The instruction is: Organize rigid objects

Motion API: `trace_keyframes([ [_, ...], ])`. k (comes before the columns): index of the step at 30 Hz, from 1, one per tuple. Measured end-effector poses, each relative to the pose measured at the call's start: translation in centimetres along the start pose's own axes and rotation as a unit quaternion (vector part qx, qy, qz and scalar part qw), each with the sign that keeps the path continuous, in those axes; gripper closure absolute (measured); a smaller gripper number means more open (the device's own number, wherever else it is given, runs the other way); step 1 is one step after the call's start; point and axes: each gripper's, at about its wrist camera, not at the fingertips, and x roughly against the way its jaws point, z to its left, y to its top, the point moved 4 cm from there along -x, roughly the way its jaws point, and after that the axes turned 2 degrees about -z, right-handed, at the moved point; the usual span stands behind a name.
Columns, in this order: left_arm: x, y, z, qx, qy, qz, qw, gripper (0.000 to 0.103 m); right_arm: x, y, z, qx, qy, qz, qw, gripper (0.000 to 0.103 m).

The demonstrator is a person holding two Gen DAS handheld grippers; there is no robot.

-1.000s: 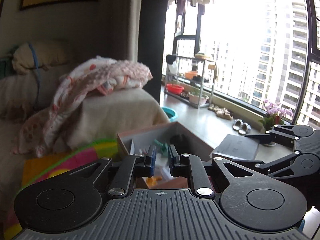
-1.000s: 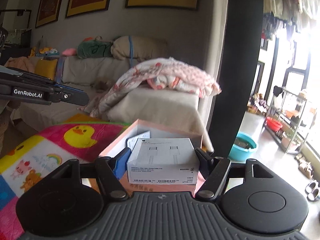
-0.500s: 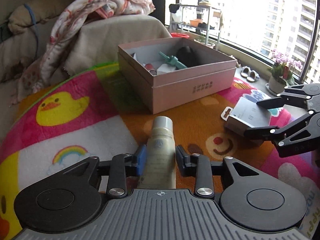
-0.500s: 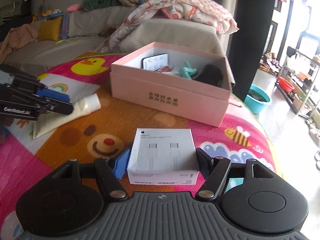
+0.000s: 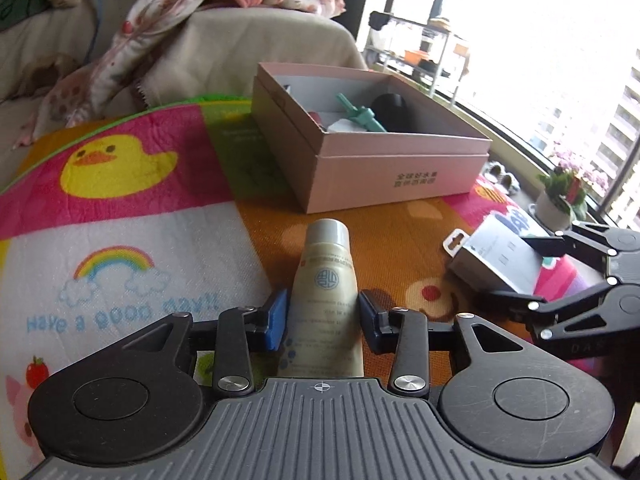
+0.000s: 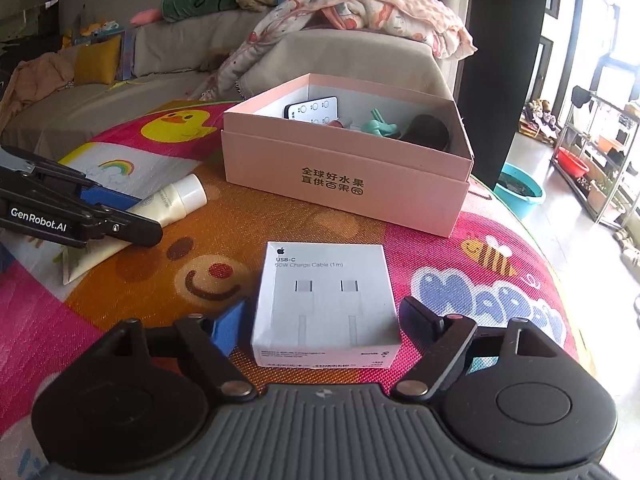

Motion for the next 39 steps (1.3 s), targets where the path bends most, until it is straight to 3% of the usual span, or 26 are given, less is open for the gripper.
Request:
trace_keyframes([
  [7,-0.5,0.0,-1.8,-0.064,0.027,-0.009,0.9976,0.061,-0.3,0.2,-0.1,-0.007,0.007,0.002,1.000,0.023],
  [10,-0.1,-0.3,-2.2,-0.067,0.011,-0.005,0.9977,0.061,0.0,0.2,0.1,-0.001,0.017,0.003,1.000,0.033],
  [15,1.8,0.0,-2.9,-0.064,-0.006,-0.028,0.9975,0.061,0.9,0.2,0.3,0.008,0.024,0.006,1.000,0.034],
  [16,2.3,0.8,-2.9,-0.062,-0.012,-0.038,0.9973,0.062,1.3,0.5,0.1,0.007,0.026,0.003,1.000,0.034],
  [17,3.1,2.2,-3.0,-0.063,-0.018,-0.054,0.9964,0.103,1.7,1.0,-0.1,0.005,0.027,-0.004,1.000,0.034],
  [18,3.9,4.0,-3.0,-0.066,-0.022,-0.071,0.9951,0.094,2.4,1.9,-0.4,0.004,0.025,-0.016,1.000,0.034],
  [23,7.1,14.0,-3.5,-0.087,-0.001,-0.194,0.9772,0.094,7.3,10.1,-2.7,0.012,-0.030,-0.148,0.988,0.034],
  [26,7.0,17.3,-3.5,-0.086,-0.007,-0.219,0.9718,0.094,7.7,14.2,-4.0,0.001,-0.062,-0.191,0.980,0.034],
  [28,6.3,17.5,-3.4,-0.082,-0.031,-0.202,0.9755,0.094,6.7,15.3,-5.0,-0.016,-0.058,-0.183,0.981,0.034],
  [30,5.2,15.6,-3.1,-0.078,-0.042,-0.166,0.9821,0.090,5.5,15.0,-5.7,-0.032,-0.057,-0.158,0.985,0.034],
  [35,2.7,6.6,-2.4,-0.136,-0.012,-0.068,0.9883,0.090,2.5,9.0,-4.3,-0.001,-0.053,-0.090,0.995,0.034],
  [39,2.8,1.7,-1.5,-0.130,-0.003,-0.016,0.9914,0.089,1.2,4.4,-3.1,0.005,-0.034,-0.034,0.999,0.034],
])
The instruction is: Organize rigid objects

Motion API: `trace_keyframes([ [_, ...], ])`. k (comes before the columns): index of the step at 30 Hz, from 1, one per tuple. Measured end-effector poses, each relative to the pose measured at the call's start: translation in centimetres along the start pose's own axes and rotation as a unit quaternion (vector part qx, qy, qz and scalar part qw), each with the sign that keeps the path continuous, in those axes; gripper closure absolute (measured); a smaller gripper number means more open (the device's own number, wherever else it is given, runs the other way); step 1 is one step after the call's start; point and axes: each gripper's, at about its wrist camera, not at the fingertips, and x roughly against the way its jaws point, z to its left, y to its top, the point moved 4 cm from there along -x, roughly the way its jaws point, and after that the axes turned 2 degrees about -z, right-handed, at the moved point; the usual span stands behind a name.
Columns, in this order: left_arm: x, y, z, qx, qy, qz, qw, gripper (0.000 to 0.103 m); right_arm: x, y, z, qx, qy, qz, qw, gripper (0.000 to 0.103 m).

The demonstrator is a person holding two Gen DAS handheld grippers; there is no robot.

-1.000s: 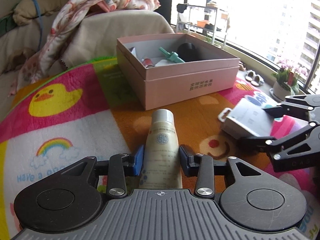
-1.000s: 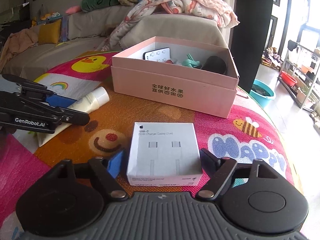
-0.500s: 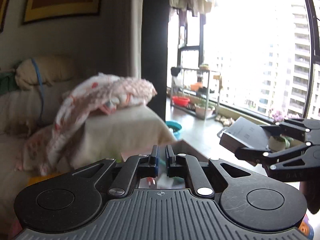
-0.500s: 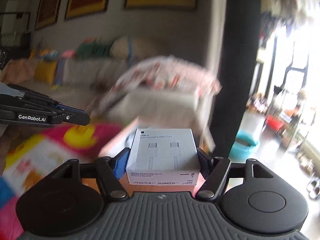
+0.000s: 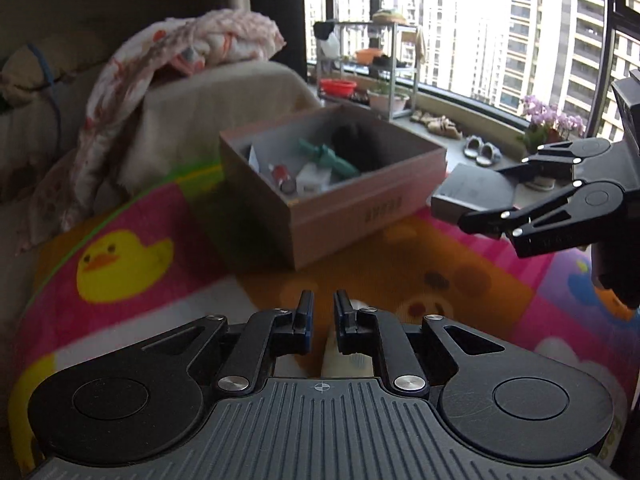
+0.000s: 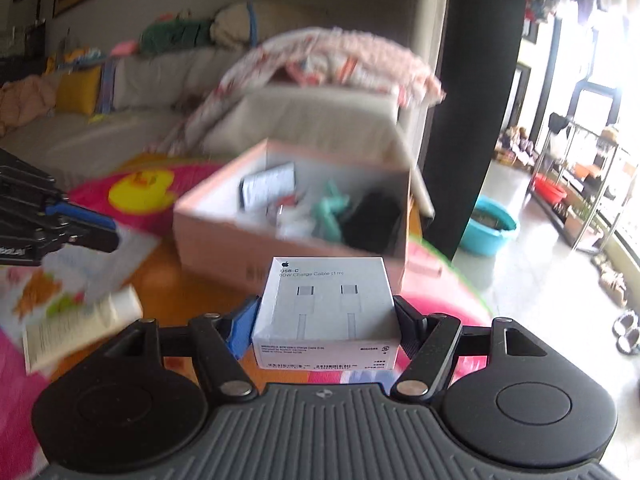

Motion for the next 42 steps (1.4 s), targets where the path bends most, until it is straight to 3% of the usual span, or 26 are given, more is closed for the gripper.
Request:
trace_keyframes([
  [3,-0.1,-1.8,0.3,0.017,0.014,0.024,0.9995,0.090,-0.3,-1.9,0.5,0.009,-0.011,0.018,1.000,0.034],
  [6,0.0,-1.8,0.6,0.018,0.033,0.009,0.9993,0.089,-0.6,-2.7,0.7,-0.010,0.002,0.033,0.999,0.034],
  [9,-0.1,-1.6,0.5,0.039,0.021,0.007,0.9990,0.090,-1.0,-3.2,1.3,-0.015,0.010,0.042,0.999,0.034],
  [14,0.4,-1.5,-1.5,0.021,-0.001,0.007,0.9997,0.087,-1.1,-4.2,1.9,-0.017,0.011,0.042,0.999,0.028],
  [17,1.1,-1.2,-1.7,0.025,0.008,-0.003,0.9997,0.087,-1.0,-4.5,1.7,-0.021,0.002,0.035,0.999,0.022],
  [20,0.7,-1.7,-2.2,0.004,0.027,0.017,0.9995,0.086,-1.1,-4.5,1.4,-0.030,0.001,0.035,0.999,0.020],
  [24,-0.3,-2.6,-2.5,0.000,0.026,0.029,0.9992,0.059,-1.2,-4.6,1.2,-0.035,0.000,0.036,0.999,0.018],
  [25,-0.7,-2.9,-2.6,0.004,0.022,0.035,0.9991,0.058,-1.2,-4.6,1.2,-0.036,0.000,0.036,0.999,0.018],
  [26,-1.2,-3.2,-2.6,0.013,0.009,0.050,0.9986,0.058,-1.2,-4.6,1.2,-0.037,0.000,0.036,0.999,0.018],
  [32,-0.5,-3.1,-2.2,0.038,0.009,0.019,0.9991,0.058,-1.3,-4.7,1.0,-0.044,0.001,0.038,0.998,0.016],
  [36,-1.1,-3.4,-2.0,0.037,0.016,0.034,0.9986,0.056,-1.3,-4.7,1.0,-0.044,0.001,0.038,0.998,0.016],
  [42,-1.5,-3.6,-2.4,0.020,0.019,0.006,0.9996,0.059,-1.3,-4.7,1.0,-0.046,0.003,0.037,0.998,0.016],
])
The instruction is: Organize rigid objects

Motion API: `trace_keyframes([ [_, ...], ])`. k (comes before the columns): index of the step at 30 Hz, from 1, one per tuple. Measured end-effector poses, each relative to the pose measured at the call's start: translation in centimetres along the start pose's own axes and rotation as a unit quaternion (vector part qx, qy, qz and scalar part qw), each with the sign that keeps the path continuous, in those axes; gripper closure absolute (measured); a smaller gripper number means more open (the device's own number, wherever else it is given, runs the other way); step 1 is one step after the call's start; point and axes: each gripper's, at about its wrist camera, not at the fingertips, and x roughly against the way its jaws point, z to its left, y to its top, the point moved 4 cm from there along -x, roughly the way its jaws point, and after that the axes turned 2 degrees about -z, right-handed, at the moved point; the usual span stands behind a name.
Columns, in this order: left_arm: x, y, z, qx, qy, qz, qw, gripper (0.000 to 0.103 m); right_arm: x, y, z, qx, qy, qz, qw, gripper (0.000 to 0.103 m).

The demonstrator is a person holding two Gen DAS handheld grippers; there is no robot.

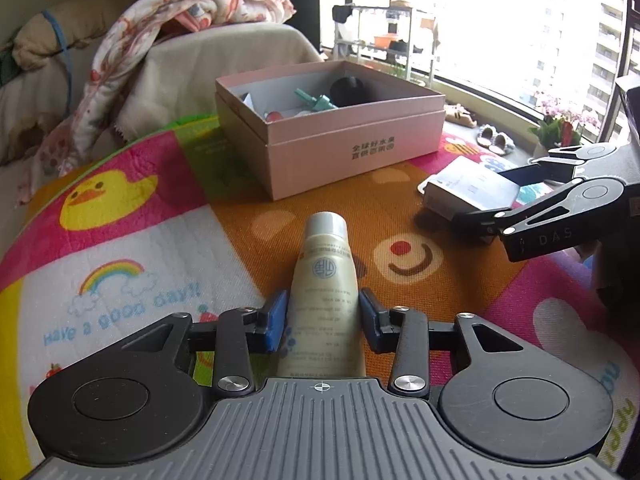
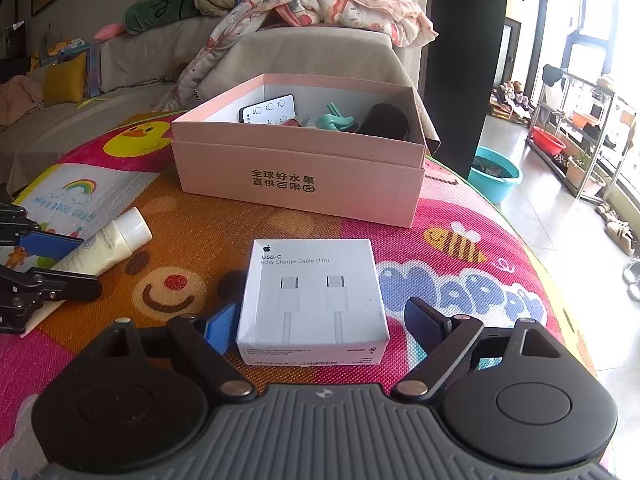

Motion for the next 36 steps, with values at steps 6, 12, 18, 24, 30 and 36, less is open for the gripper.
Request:
trace_keyframes([
  [6,0.4,0.3,-0.1,0.015,-0.018,-0.013,0.9996,0.060,0.6,0.1,0.7,0.019,0.019,0.001,1.000,0.034],
  [12,2.2,2.9,-0.1,0.019,-0.046,-0.050,0.9975,0.094,3.4,0.9,0.7,0.026,0.039,-0.014,0.999,0.034],
  [18,3.4,10.6,1.9,0.010,-0.027,-0.128,0.9914,0.096,6.9,6.5,-1.1,0.011,0.019,-0.106,0.994,0.034],
  [24,3.3,9.6,3.0,0.011,-0.011,-0.106,0.9943,0.092,7.2,7.5,-1.7,0.011,0.002,-0.126,0.992,0.034],
  [30,1.5,3.6,4.3,-0.009,0.025,-0.017,0.9995,0.088,2.9,3.4,-0.9,0.021,-0.003,-0.048,0.999,0.034],
  [36,1.0,1.7,6.0,0.031,0.036,-0.003,0.9989,0.080,0.7,1.0,-0.1,0.014,0.003,-0.002,1.000,0.034],
])
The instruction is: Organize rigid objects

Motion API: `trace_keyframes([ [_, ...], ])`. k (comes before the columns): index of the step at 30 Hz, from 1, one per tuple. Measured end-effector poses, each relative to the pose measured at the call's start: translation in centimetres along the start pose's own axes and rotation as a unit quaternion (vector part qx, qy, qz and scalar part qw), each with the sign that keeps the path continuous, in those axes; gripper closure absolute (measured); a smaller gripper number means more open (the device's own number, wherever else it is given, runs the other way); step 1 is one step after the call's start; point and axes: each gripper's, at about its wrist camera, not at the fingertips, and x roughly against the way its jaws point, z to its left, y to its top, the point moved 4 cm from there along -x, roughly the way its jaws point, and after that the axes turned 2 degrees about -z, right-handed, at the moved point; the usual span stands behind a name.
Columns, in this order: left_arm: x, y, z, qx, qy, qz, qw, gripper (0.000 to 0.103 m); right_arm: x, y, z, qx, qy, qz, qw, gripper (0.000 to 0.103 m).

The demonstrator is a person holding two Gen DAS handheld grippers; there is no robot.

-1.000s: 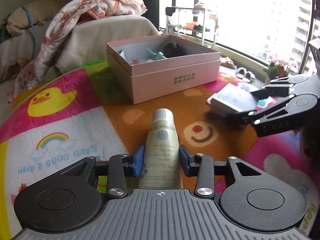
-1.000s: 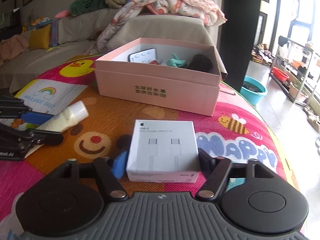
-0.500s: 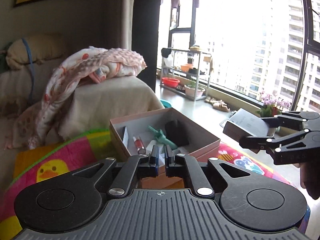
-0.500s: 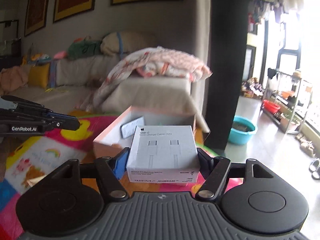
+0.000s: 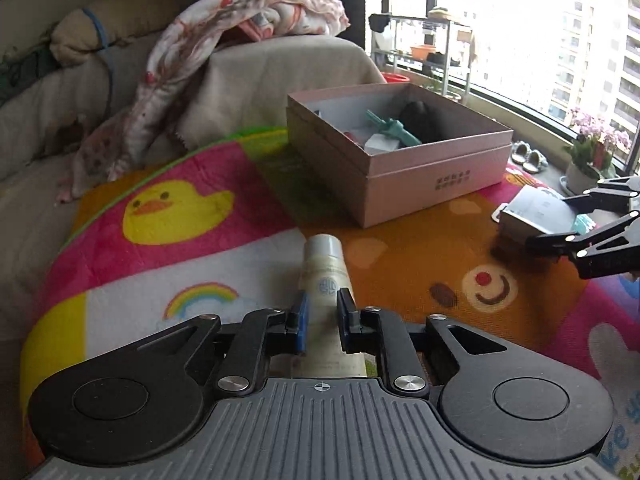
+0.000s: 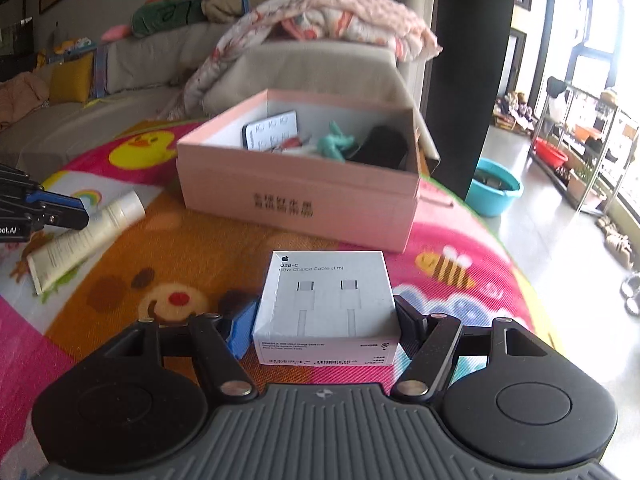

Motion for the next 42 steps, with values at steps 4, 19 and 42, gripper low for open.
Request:
trace_keyframes([
  [4,-0.8,-0.2,-0.8,-0.010,-0.007,0.005,0.9999,0.063,-0.6,-0.7,0.6,0.001,-0.003,0.005,1.000,0.033],
  [19,-3.3,0.1,-1.5,0.021,0.006,0.003,0.9998,0.059,-0.5,-0.8,0.3,-0.007,-0.013,-0.004,1.000,0.024],
  [42,1.6,2.6,-5.7,-0.060,-0.052,-0.063,0.9949,0.073,3.6,1.5,1.4,0.039,0.040,-0.029,0.998,0.034],
])
